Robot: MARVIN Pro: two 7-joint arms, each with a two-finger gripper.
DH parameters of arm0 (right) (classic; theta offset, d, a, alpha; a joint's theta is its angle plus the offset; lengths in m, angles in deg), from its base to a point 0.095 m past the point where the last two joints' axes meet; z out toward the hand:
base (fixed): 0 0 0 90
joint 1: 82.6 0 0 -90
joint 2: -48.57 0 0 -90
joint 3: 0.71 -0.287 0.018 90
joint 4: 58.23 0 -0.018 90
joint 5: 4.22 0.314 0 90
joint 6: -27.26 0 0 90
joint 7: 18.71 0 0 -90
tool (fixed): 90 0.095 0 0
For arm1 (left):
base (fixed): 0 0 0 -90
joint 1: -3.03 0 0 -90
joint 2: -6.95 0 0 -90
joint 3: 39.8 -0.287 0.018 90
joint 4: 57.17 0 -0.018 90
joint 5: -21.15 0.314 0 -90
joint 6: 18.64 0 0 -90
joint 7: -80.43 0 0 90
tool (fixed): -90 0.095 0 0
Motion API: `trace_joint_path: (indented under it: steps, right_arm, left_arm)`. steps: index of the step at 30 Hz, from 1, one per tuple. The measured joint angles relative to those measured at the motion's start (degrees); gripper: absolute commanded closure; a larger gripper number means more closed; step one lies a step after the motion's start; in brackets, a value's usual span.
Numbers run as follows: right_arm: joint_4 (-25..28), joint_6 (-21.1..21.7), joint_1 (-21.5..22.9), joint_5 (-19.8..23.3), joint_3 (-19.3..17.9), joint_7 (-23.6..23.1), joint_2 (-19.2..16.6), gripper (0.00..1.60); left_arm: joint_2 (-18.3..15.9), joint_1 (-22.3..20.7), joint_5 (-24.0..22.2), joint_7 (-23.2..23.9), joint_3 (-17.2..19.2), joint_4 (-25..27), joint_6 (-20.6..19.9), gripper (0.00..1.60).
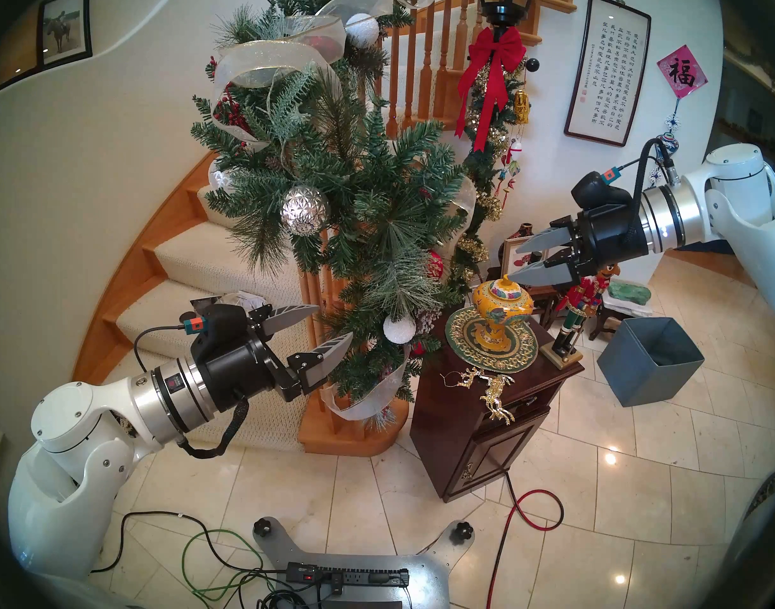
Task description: Hang the ornament onto the Christmas-tree-style decoration
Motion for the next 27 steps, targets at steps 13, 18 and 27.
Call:
trace_joint_path:
  steps: [13, 18, 27]
  right_arm:
    - [1.02, 0.26, -2.11, 0.34, -1.46, -1.22, -0.03, 0.00]
    - [1.30, 1.13, -4.07, 0.23, -3.55, -2.26, -0.03, 0.00]
    - [-0.08, 3.12, -8.38, -1.58, -7.57, -1.72, -0.04, 0.00]
  left_arm:
    - [0.00, 0.00, 0.00, 0.00, 0.00, -0.01, 0.00, 0.00]
    - [0.00, 0.00, 0.00, 0.00, 0.00, -0.01, 0.00, 0.00]
    - [0.00, 0.00, 0.00, 0.00, -0.01, -0.02, 0.00, 0.00]
